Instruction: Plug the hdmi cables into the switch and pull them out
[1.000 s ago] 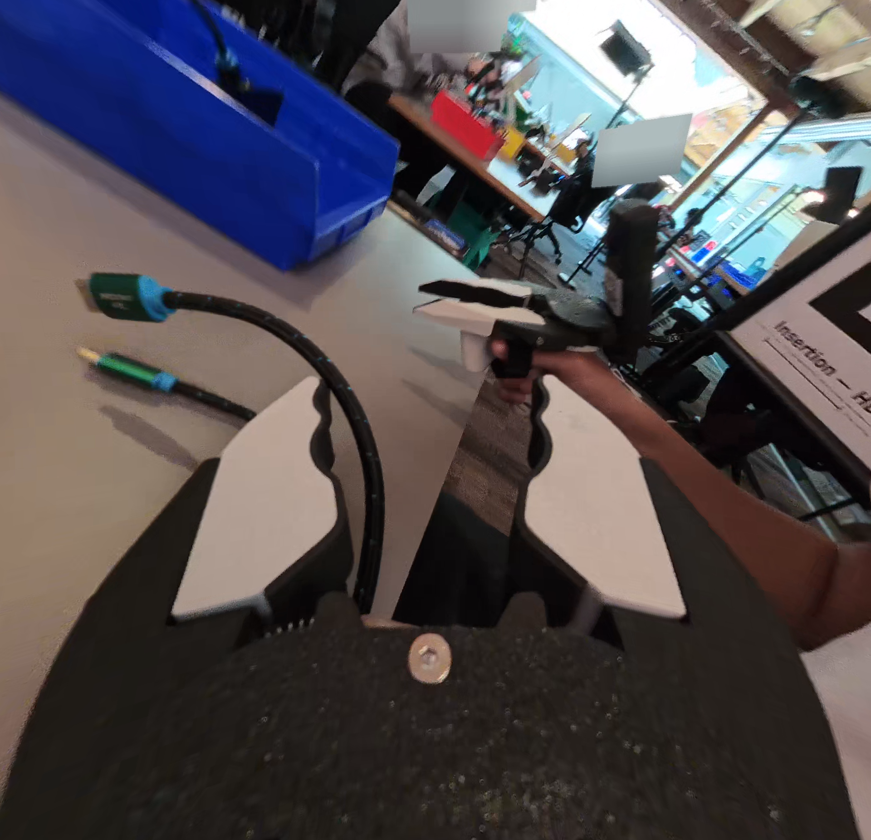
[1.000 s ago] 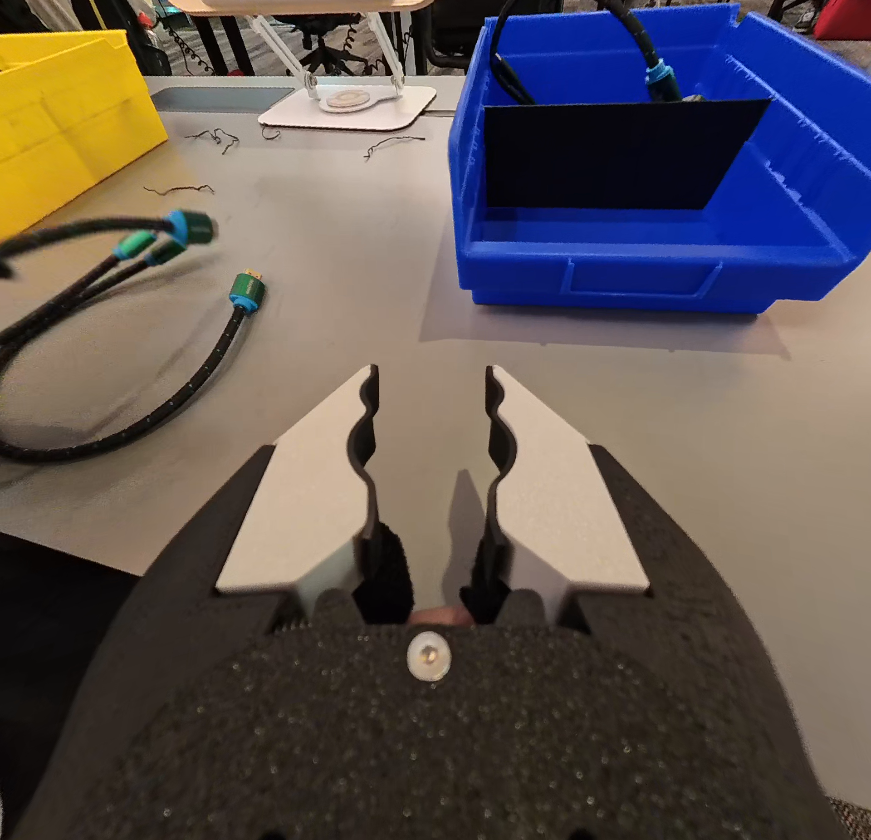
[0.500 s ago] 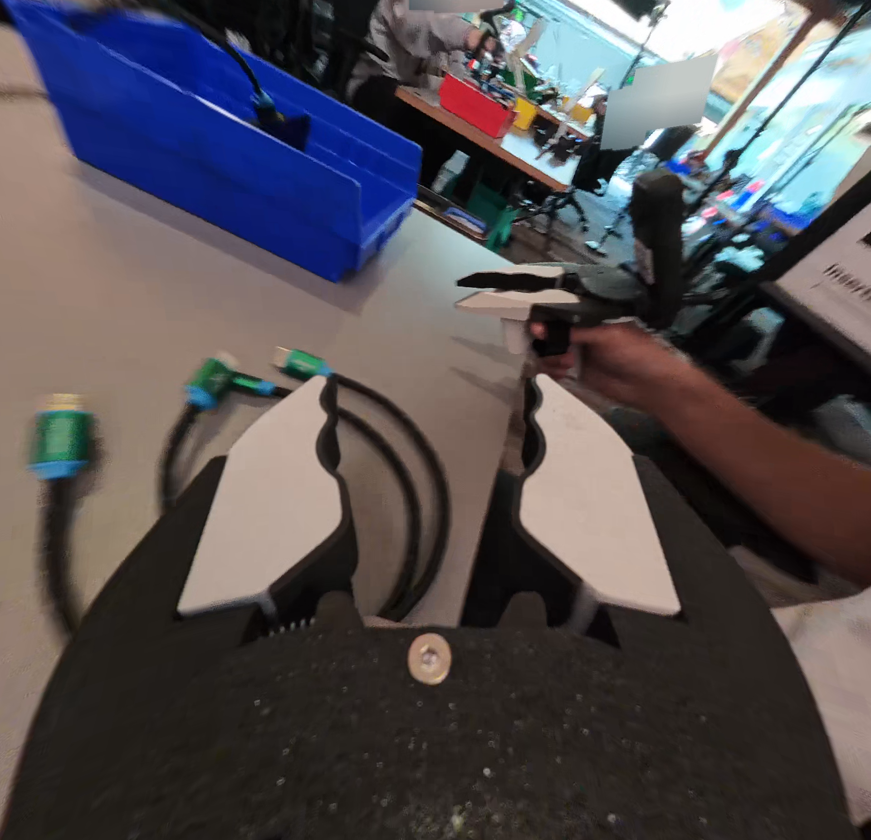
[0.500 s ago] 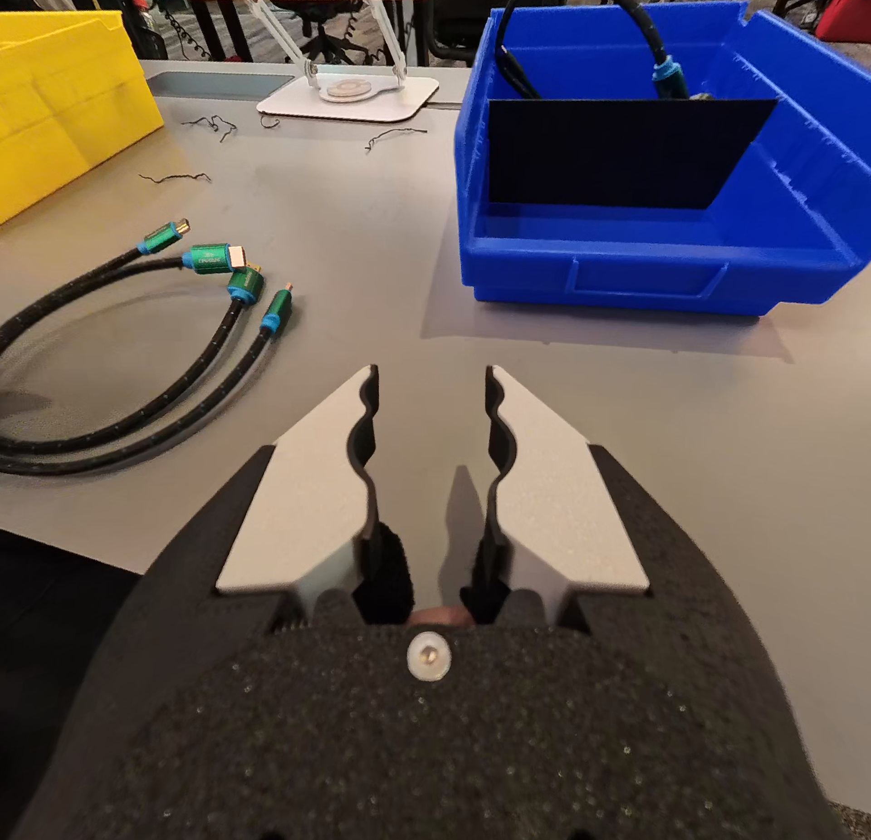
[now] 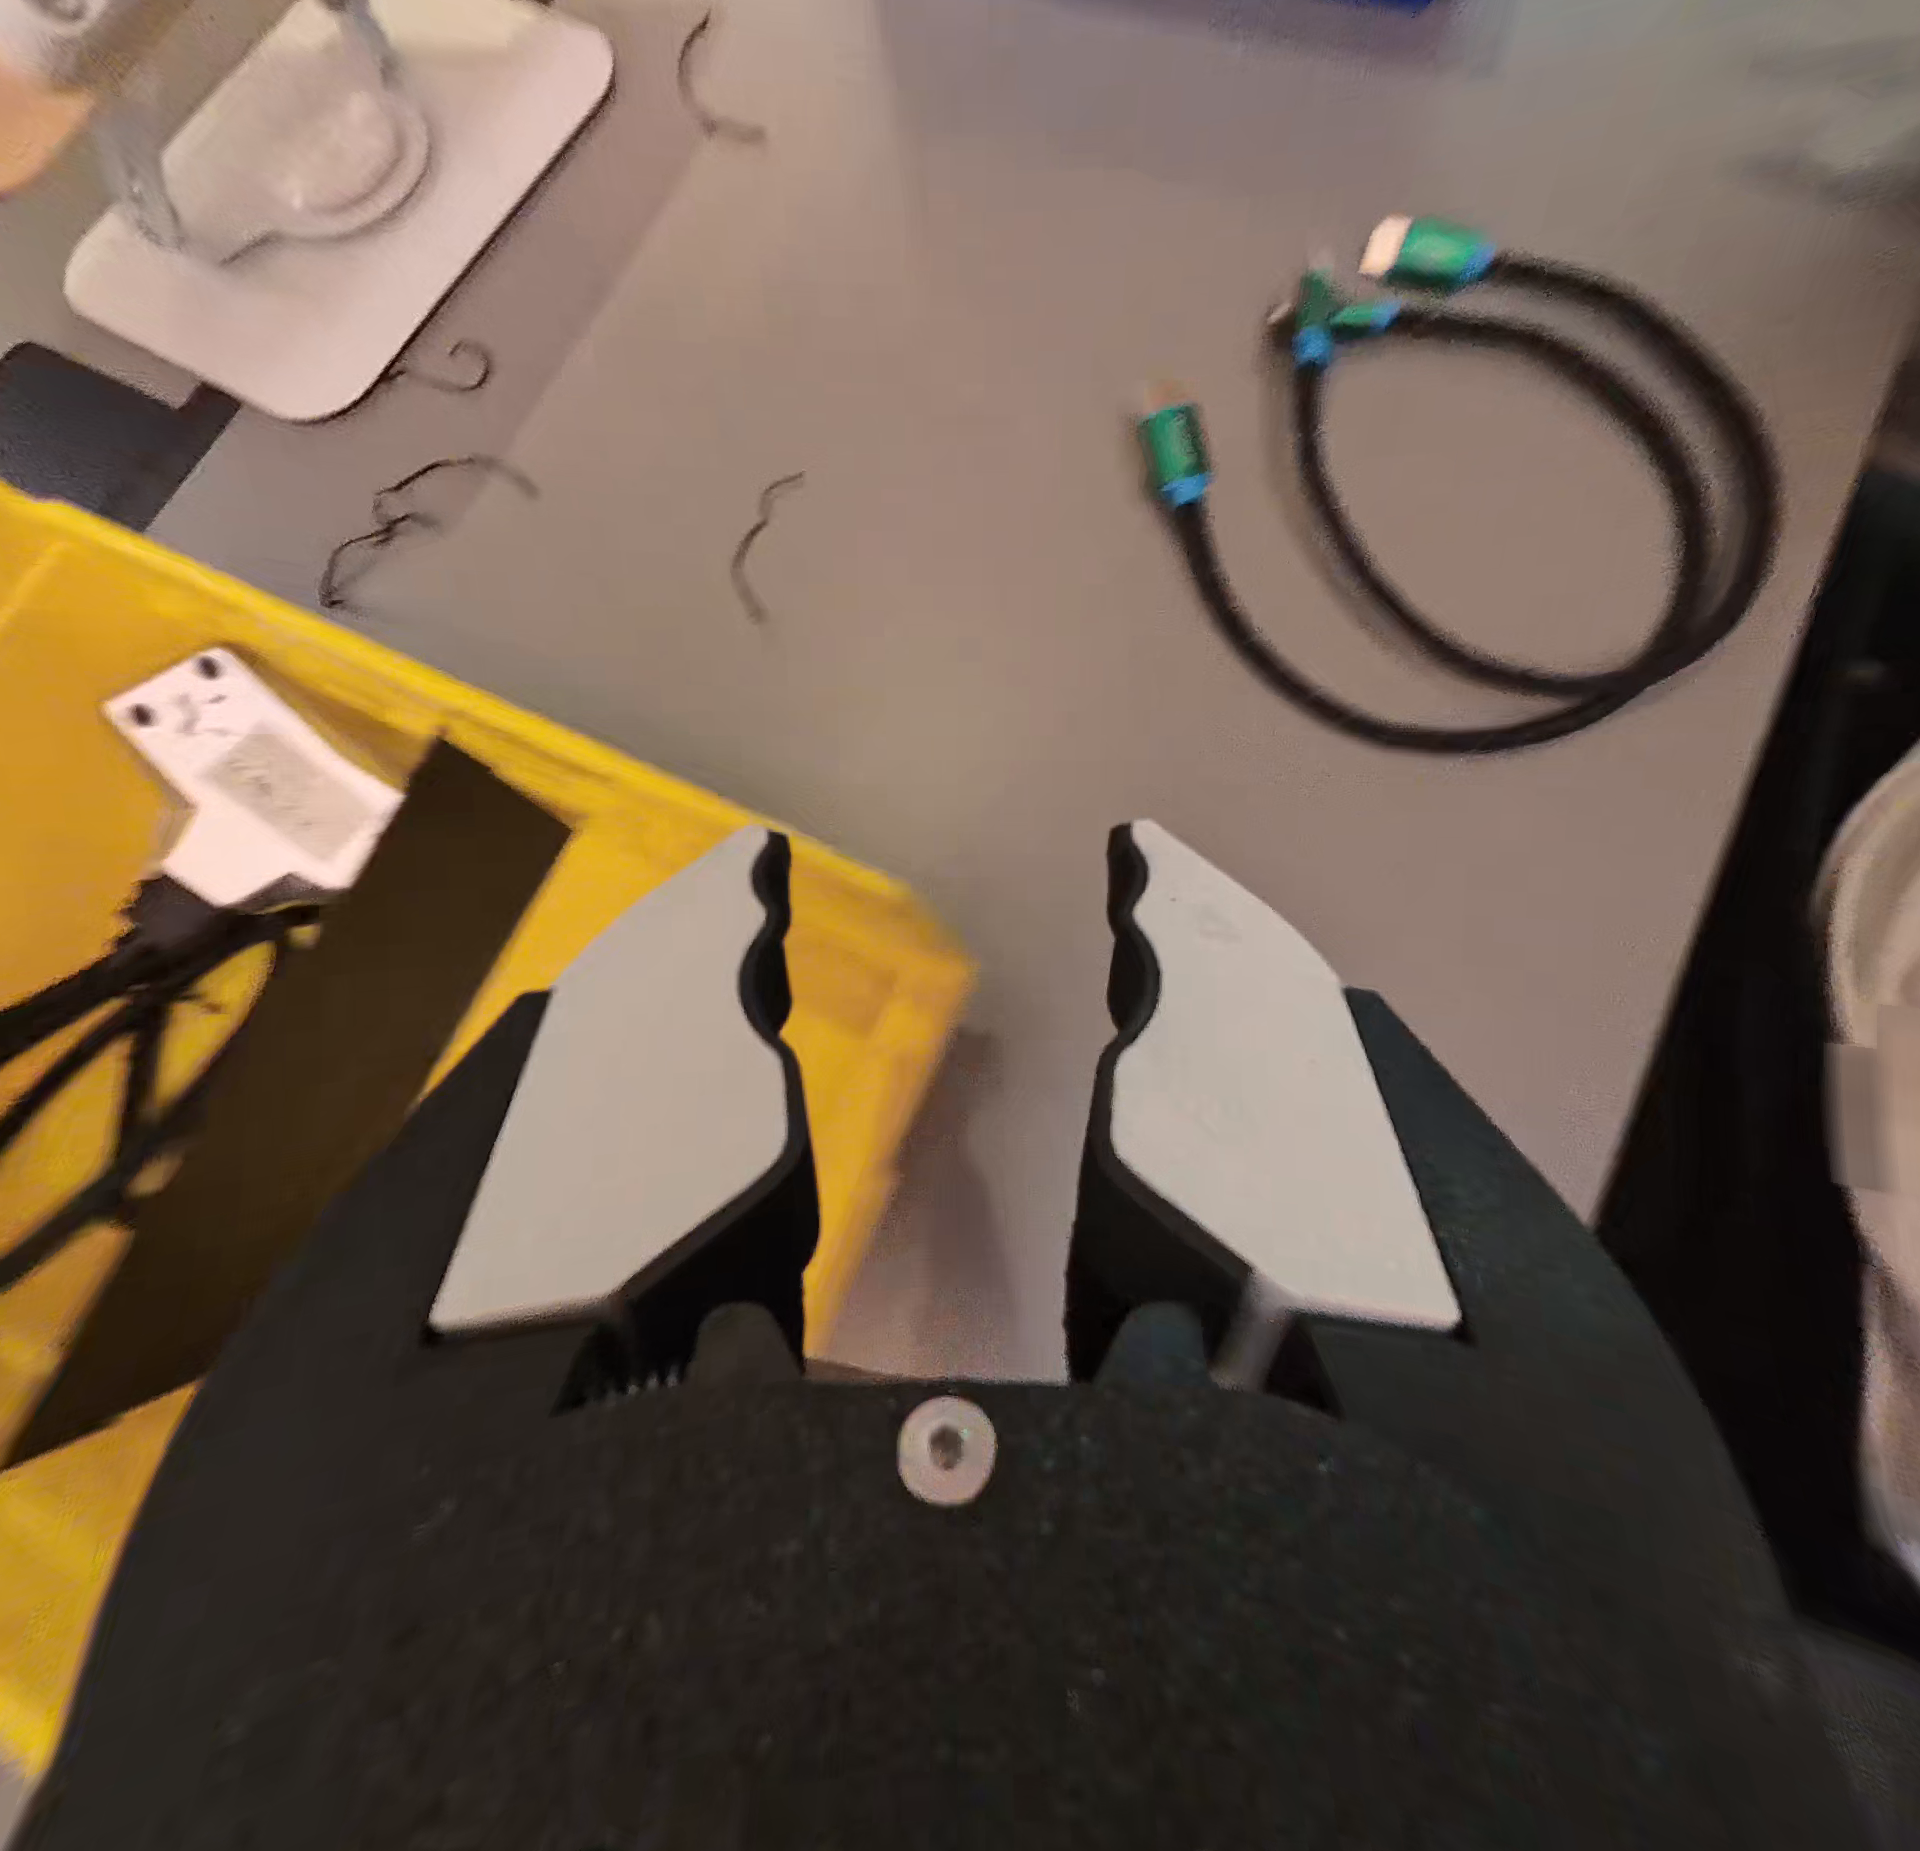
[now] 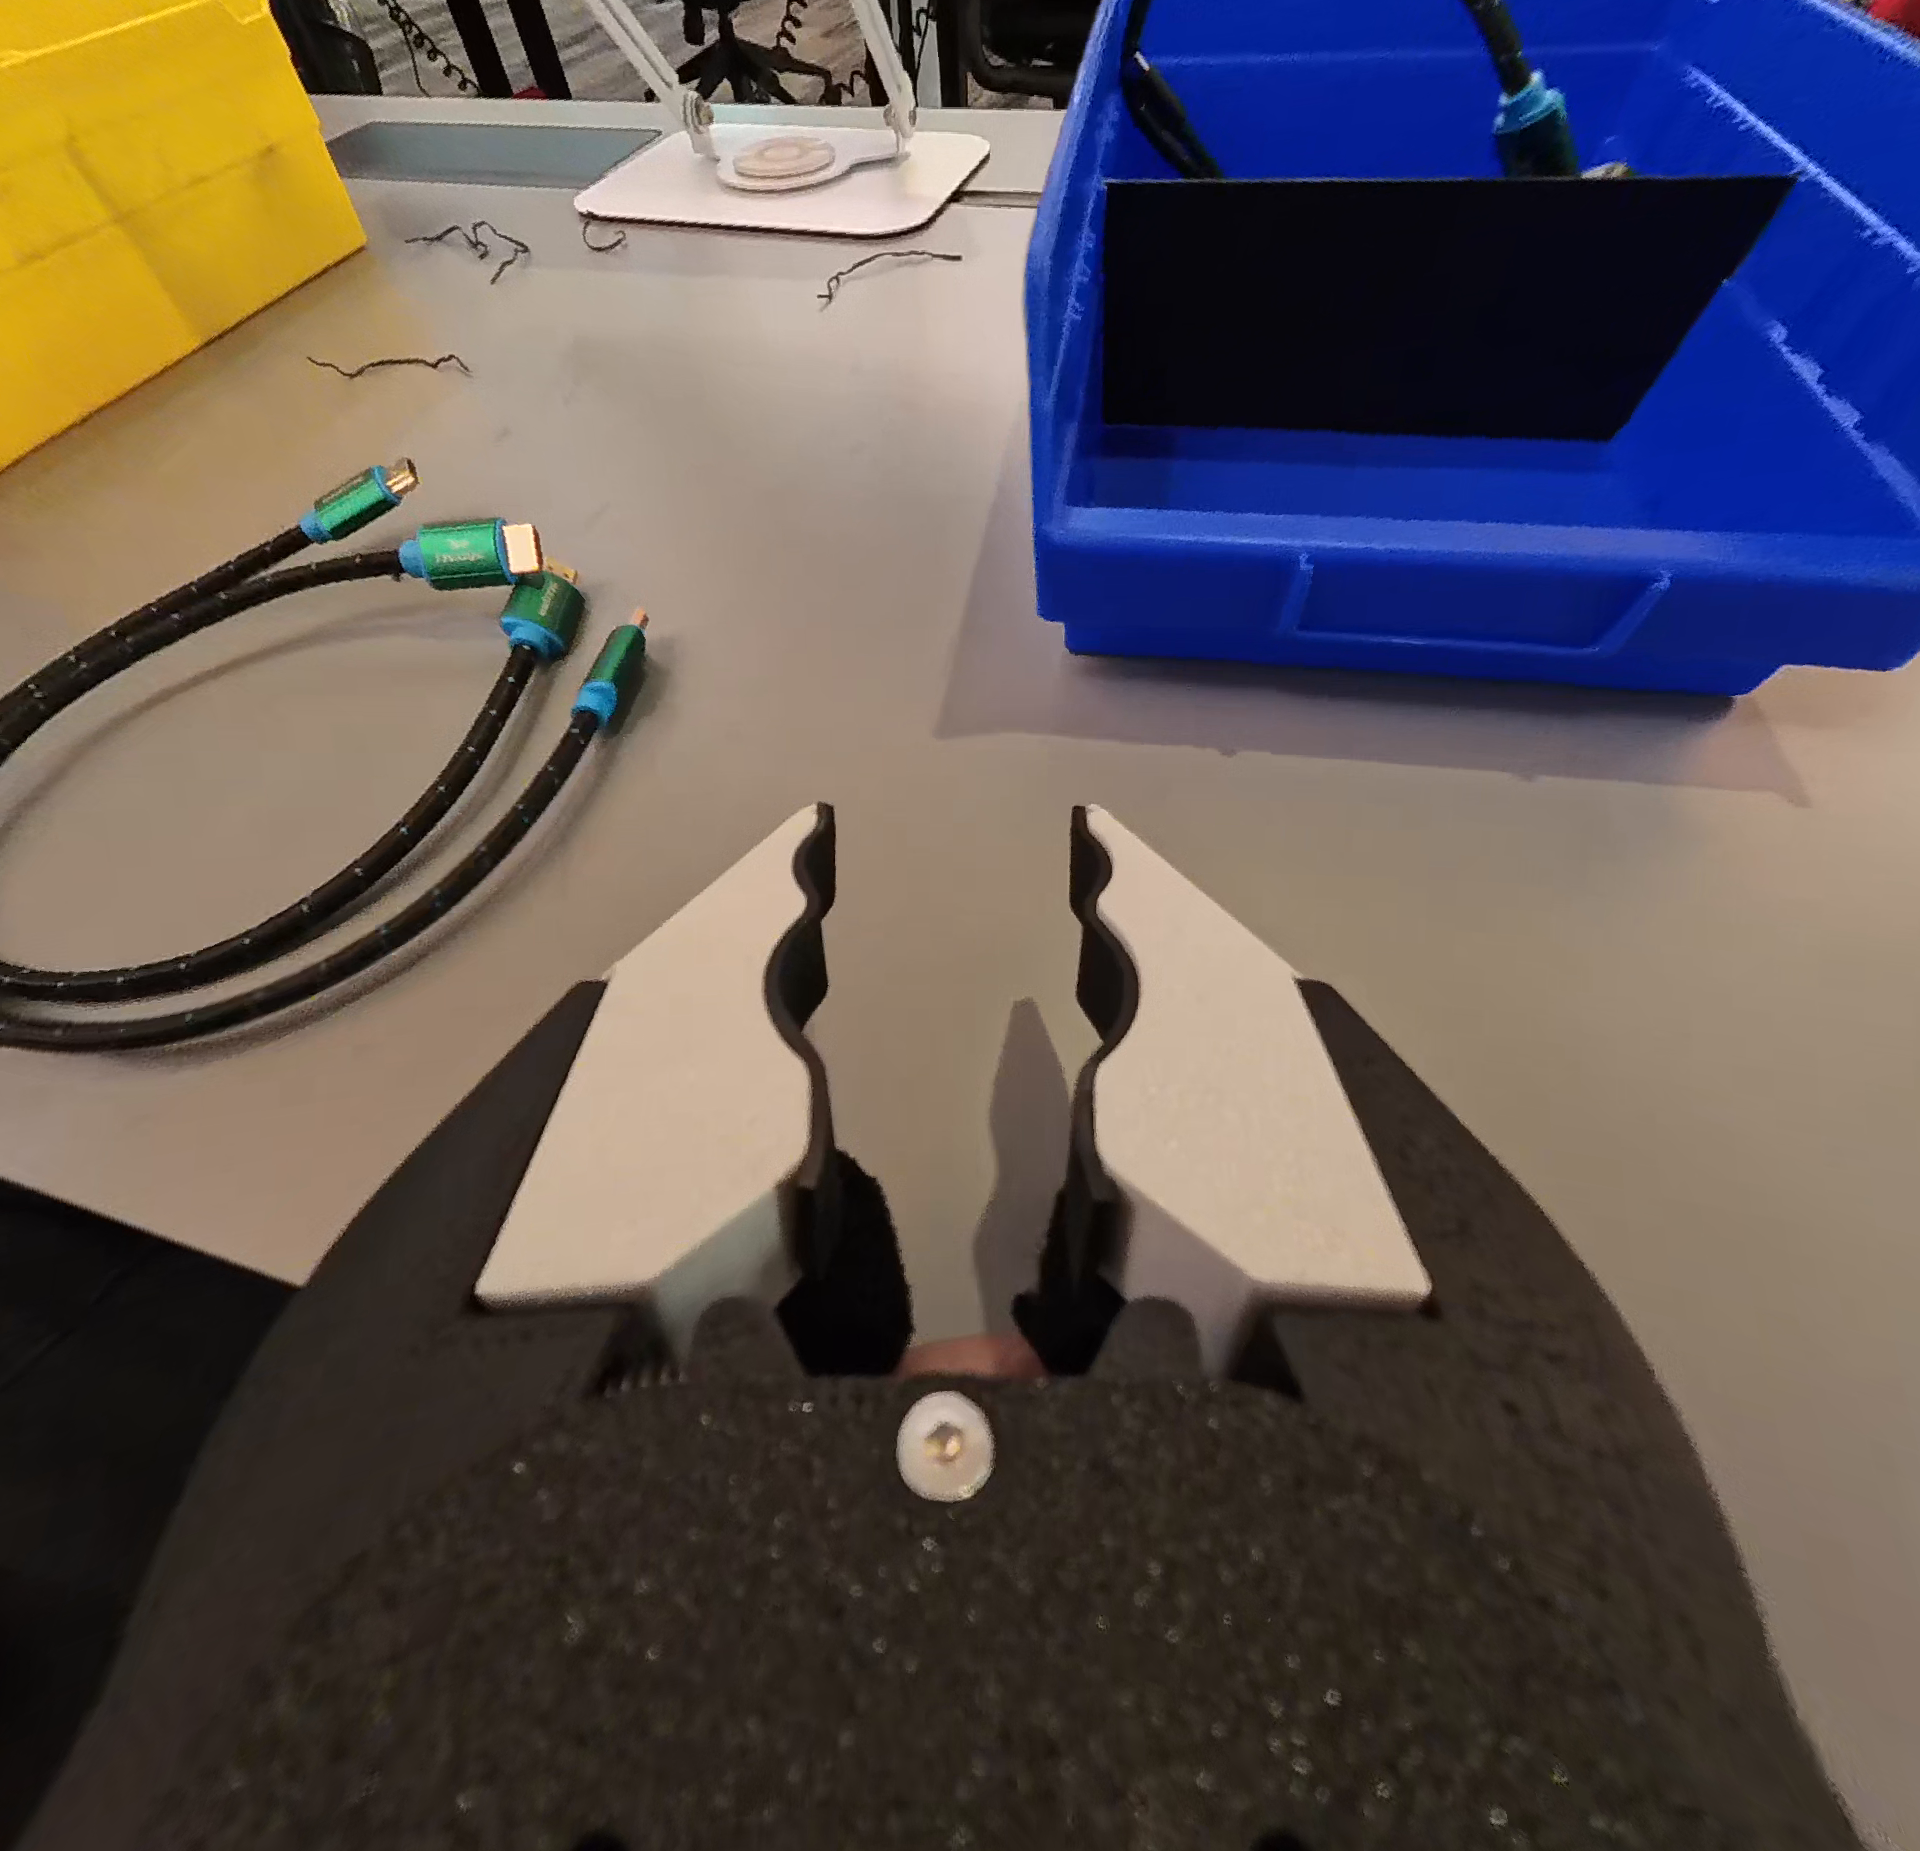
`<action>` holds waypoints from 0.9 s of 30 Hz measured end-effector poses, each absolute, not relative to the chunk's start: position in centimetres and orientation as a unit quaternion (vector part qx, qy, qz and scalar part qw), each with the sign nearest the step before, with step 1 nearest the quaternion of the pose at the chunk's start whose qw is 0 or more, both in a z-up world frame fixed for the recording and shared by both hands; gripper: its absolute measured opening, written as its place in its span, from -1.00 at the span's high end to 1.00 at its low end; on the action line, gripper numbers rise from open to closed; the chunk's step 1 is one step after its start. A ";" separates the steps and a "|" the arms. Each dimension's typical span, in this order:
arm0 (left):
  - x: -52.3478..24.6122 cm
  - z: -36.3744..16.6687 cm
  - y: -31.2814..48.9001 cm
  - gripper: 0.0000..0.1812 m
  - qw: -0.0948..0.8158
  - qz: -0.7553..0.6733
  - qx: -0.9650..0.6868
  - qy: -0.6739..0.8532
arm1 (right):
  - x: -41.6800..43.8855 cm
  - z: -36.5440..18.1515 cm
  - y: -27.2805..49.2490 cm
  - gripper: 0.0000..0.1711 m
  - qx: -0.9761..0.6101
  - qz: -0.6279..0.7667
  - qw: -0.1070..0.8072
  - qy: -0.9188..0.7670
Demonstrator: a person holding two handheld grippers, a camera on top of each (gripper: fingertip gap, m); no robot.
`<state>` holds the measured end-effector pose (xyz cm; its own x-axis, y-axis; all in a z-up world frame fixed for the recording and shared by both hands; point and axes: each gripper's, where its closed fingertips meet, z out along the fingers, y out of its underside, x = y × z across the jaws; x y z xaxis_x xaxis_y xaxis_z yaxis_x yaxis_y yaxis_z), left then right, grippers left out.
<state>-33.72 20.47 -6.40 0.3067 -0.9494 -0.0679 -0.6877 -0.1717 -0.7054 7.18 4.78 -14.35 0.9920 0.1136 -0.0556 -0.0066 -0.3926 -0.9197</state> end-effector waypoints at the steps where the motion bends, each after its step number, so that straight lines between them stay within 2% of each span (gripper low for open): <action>1: -34.6 -6.4 22.7 0.37 0.314 -0.177 -0.744 0.563 | 7.1 -14.4 4.9 0.48 -0.833 0.054 0.549 -0.032; 11: -38.8 -11.7 41.7 0.27 0.133 0.026 -0.759 0.637 | 7.6 -14.8 5.3 0.48 -0.839 0.046 0.542 -0.028; 20: -40.0 -16.9 41.8 0.27 -0.049 -0.016 -0.765 0.642 | 8.5 -15.2 5.1 0.48 -0.841 0.061 0.537 -0.009; 23: -40.9 -18.6 42.2 0.44 -0.053 0.033 -0.731 0.679 | 8.5 -15.1 5.1 0.48 -0.841 0.066 0.538 -0.007; 24: -40.8 -18.4 42.8 0.58 -0.033 0.052 -0.719 0.693 | 8.5 -15.2 5.1 0.48 -0.841 0.065 0.537 -0.007; 27: -40.3 -16.9 43.7 0.64 0.032 0.059 -0.709 0.702 | 8.4 -15.3 5.2 0.48 -0.843 0.064 0.533 -0.009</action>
